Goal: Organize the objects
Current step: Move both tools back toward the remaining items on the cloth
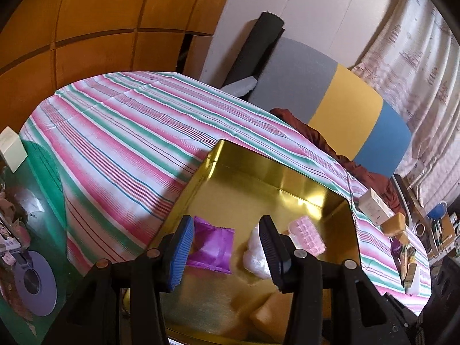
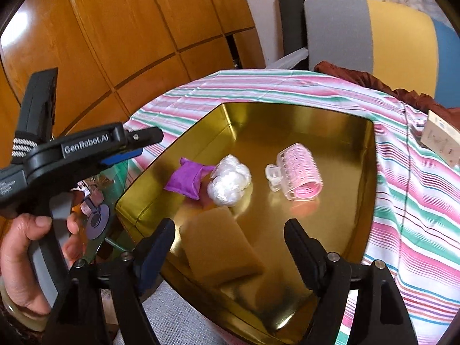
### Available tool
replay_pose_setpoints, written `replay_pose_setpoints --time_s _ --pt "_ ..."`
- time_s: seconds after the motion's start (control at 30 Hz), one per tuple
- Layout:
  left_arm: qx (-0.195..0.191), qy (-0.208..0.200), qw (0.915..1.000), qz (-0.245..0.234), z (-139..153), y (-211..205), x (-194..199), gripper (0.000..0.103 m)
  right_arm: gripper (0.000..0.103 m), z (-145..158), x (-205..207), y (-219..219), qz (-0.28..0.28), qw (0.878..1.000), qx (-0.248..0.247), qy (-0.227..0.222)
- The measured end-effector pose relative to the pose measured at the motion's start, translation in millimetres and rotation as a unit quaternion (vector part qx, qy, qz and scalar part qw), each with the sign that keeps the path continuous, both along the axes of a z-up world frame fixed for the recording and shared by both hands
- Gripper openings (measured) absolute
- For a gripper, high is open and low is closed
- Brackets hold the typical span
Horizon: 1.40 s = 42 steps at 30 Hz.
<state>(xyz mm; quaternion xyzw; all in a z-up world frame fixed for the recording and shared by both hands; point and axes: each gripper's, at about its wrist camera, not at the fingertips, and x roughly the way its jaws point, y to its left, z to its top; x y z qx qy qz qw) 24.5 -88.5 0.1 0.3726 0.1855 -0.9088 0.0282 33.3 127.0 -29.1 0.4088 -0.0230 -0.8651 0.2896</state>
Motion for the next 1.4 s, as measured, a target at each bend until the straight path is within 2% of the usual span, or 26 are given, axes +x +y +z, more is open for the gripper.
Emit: replay_pose_setpoints --time_s 0.4,0.5,0.77,1.0,1.2,1.4 --pt "-0.014 0.012 0.9958 -0.09 0.8 55.0 3.2 0.048 0.079 27.9 10.4 55.2 -0.057 0.997 0.011 0.043" --pt "-0.022 0.014 0.9921 -0.123 -2.3 74.5 5.1 0.048 0.079 31.0 11.0 77.1 -0.074 0.996 0.019 0.047" --pt "-0.01 0.013 0.9828 -0.184 -5.8 122.9 9.7 0.048 0.079 24.4 8.1 131.5 -0.125 0.991 0.044 0.038" --pt "-0.023 0.013 0.9682 -0.249 -2.4 175.6 12.1 0.048 0.079 15.7 11.0 180.5 -0.164 0.983 0.074 0.027" --pt "-0.03 0.008 0.955 -0.295 -2.5 214.9 19.6 0.048 0.077 9.9 9.4 228.6 -0.204 0.972 0.113 0.013" --pt "-0.035 0.003 0.9451 -0.325 -3.3 245.1 26.8 0.048 0.071 13.1 2.1 298.6 -0.268 0.946 0.182 0.016"
